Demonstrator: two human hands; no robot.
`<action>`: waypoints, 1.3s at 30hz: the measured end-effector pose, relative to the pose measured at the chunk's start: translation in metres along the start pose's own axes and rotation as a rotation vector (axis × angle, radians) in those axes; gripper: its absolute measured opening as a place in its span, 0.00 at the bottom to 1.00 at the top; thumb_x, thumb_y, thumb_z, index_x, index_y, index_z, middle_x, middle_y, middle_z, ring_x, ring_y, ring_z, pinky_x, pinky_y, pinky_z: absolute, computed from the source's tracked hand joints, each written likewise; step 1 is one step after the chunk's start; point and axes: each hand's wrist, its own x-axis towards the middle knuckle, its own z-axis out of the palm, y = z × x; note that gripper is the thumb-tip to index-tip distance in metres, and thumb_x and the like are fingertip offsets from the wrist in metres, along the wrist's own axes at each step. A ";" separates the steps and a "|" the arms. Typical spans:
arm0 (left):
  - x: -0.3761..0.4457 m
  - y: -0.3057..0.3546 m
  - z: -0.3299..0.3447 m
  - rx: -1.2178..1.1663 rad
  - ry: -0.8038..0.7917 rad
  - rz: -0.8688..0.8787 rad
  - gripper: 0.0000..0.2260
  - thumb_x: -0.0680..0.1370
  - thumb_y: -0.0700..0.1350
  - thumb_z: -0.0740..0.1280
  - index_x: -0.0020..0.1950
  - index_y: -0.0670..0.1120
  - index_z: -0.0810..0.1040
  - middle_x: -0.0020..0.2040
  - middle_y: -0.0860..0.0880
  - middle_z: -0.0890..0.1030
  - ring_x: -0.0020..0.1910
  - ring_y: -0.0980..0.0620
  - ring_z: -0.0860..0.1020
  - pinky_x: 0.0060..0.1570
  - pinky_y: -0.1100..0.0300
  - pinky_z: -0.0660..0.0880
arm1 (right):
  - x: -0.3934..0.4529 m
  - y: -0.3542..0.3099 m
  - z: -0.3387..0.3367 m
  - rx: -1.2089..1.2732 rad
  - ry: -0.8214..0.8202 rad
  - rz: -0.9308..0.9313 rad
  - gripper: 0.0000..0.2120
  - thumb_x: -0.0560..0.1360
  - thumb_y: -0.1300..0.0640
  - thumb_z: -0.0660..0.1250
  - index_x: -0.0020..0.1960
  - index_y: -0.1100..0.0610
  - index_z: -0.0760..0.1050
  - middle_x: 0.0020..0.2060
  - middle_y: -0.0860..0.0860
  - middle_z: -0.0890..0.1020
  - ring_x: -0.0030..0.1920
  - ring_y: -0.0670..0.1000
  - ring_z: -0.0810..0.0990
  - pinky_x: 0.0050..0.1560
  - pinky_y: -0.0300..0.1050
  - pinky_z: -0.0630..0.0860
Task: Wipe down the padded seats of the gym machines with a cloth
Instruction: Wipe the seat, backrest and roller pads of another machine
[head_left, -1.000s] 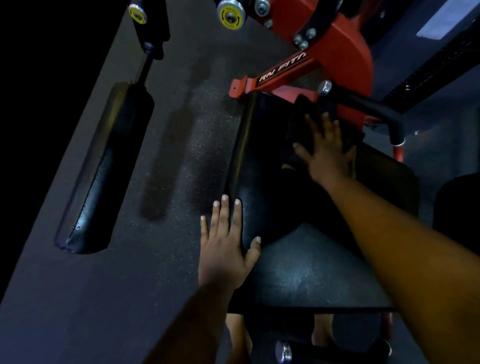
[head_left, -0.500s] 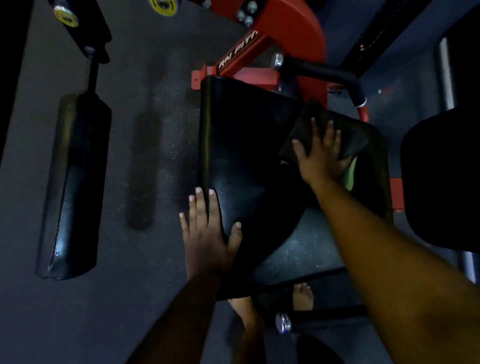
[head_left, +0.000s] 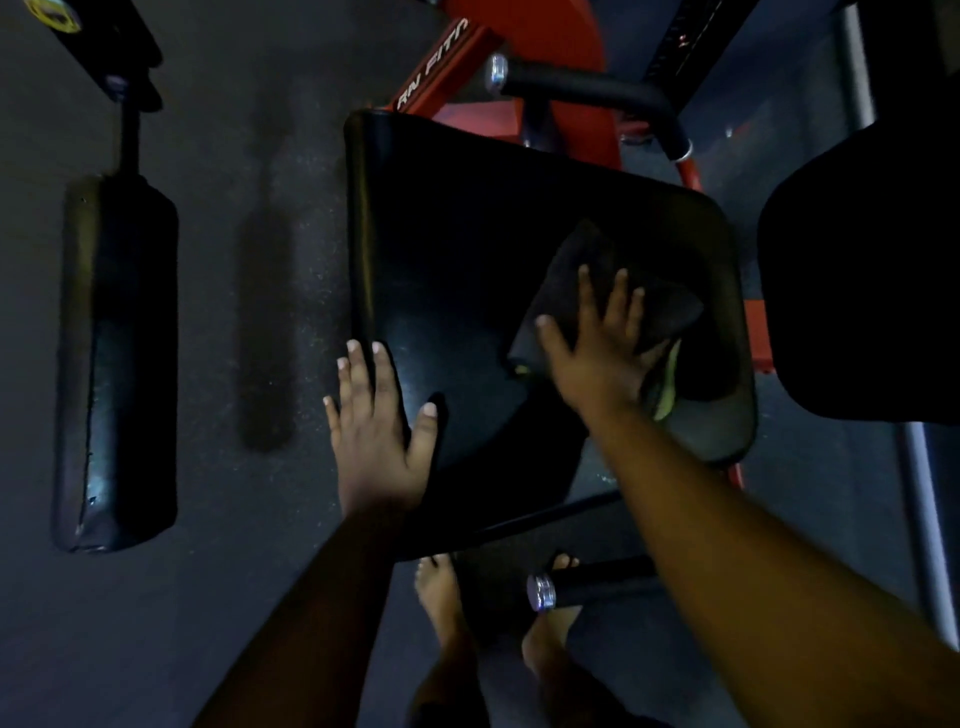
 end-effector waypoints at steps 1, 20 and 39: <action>0.000 -0.001 0.000 -0.013 -0.001 0.000 0.35 0.81 0.64 0.49 0.85 0.49 0.48 0.85 0.48 0.44 0.84 0.47 0.44 0.79 0.36 0.47 | -0.027 -0.018 0.008 -0.015 0.025 -0.049 0.40 0.76 0.26 0.47 0.83 0.41 0.46 0.84 0.54 0.47 0.83 0.59 0.44 0.71 0.81 0.50; -0.002 0.000 -0.003 0.076 -0.025 0.136 0.36 0.81 0.63 0.50 0.85 0.46 0.48 0.85 0.46 0.46 0.83 0.47 0.42 0.77 0.31 0.40 | -0.167 -0.042 0.042 -0.002 -0.072 -0.211 0.39 0.76 0.28 0.53 0.81 0.34 0.39 0.83 0.47 0.37 0.82 0.55 0.35 0.70 0.81 0.40; 0.121 0.101 0.035 0.737 -0.278 0.625 0.41 0.78 0.74 0.39 0.84 0.50 0.37 0.83 0.48 0.35 0.82 0.49 0.33 0.74 0.29 0.36 | 0.025 0.089 0.001 0.041 0.029 0.345 0.32 0.85 0.41 0.49 0.83 0.44 0.38 0.83 0.52 0.39 0.82 0.57 0.36 0.73 0.80 0.43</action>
